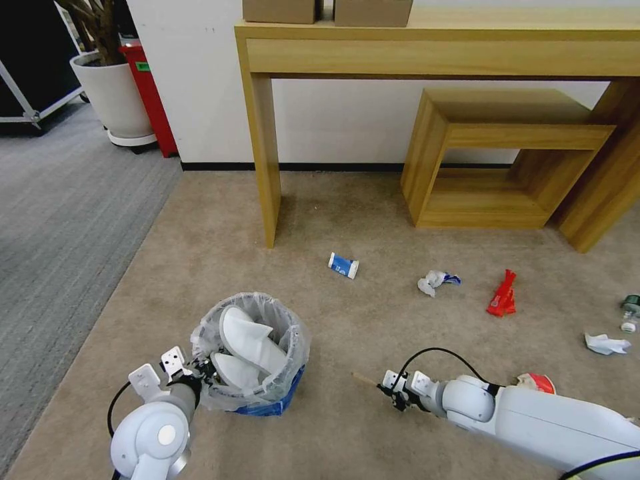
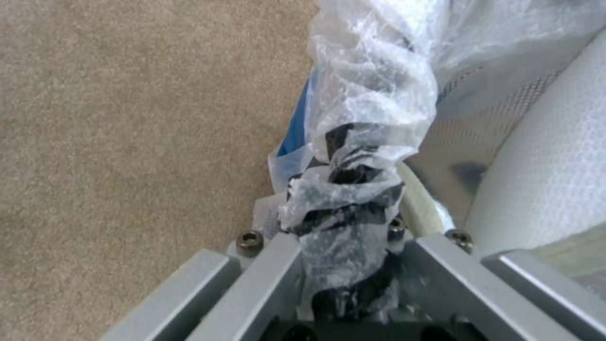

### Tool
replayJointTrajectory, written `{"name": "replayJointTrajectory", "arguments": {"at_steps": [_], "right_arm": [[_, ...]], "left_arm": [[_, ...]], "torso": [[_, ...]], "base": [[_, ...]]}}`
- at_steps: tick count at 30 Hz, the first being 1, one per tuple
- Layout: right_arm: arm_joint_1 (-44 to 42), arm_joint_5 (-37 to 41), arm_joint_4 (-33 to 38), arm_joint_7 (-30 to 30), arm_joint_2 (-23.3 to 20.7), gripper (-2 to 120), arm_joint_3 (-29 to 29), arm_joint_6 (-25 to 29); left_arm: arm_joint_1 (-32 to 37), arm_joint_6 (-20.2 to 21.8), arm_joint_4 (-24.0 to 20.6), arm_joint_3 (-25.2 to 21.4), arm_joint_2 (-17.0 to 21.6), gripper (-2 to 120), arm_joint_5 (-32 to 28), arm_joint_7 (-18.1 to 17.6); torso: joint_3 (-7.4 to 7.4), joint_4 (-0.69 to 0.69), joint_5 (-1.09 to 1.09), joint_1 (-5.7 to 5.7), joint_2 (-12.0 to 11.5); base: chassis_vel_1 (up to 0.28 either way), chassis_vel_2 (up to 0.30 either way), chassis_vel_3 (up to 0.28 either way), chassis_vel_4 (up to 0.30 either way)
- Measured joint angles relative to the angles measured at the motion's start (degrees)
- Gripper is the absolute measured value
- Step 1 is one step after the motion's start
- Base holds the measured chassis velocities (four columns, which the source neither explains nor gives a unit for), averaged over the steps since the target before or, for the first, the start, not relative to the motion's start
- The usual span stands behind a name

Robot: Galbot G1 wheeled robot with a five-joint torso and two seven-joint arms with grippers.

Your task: Pick up the trash bin and place the garbage on the floor into it.

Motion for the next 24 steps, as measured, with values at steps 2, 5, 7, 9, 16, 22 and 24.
{"name": "replayJointTrajectory", "arguments": {"at_steps": [2, 5, 7, 9, 16, 22, 24], "right_arm": [[-0.87, 0.1, 1.17, 0.03, -0.93, 0, 2.24, 0.46], [-3.22, 0.21, 4.92, -0.15, -3.62, 0, 8.27, 1.9], [-4.18, 0.34, 6.35, -0.32, -4.45, 0, 10.45, 2.49], [-5.77, 0.89, 9.9, -0.77, -5.92, 0, 15.22, 3.54], [-6.83, 3.92, 18.18, -1.54, -7.52, 0, 24.52, 6.74], [-7.22, 6.8, 24.4, -2.04, -6.35, 0, 30.43, 10.06], [-6.75, 8.12, 26.92, -1.96, -4.89, 0, 31.27, 11.43]], "left_arm": [[0.01, 0.07, 0.0, 0.05, 0.15, 0, -0.12, -0.05], [0.38, 0.11, -0.05, 0.08, 0.95, 0, -0.23, -0.22], [0.48, 0.14, -0.14, 0.09, 1.16, 0, -0.33, -0.24], [0.57, 0.18, -0.3, 0.08, 1.56, 0, -0.5, -0.37], [1.03, 0.35, -0.94, 0.2, 2.25, 0, -0.71, -0.6], [1.4, 0.41, -1.22, 0.41, 2.53, 0, -0.72, -0.63], [1.44, 0.5, -1.33, 0.53, 2.53, 0, -0.73, -0.66]], "torso": [[0.0, 0.0, -0.02, 0.0, 0.0], [0.0, -0.01, -0.02, 0.0, 0.0], [0.0, -0.01, -0.02, 0.0, 0.0], [0.0, -0.01, 0.0, 0.0, 0.0], [0.0, 0.0, -0.01, 0.0, 0.01], [0.0, -0.01, -0.03, 0.0, 0.01], [0.0, -0.01, 0.0, 0.0, 0.01]], "base": [[0.0, 0.0, 0.0, 0.0], [0.0, 0.0, 0.0, 0.0], [0.0, 0.0, 0.0, 0.0], [0.0, 0.0, 0.0, 0.0], [0.0, 0.0, 0.0, 0.0], [0.0, 0.0, 0.0, 0.0], [0.0, 0.0, 0.0, 0.0]]}}
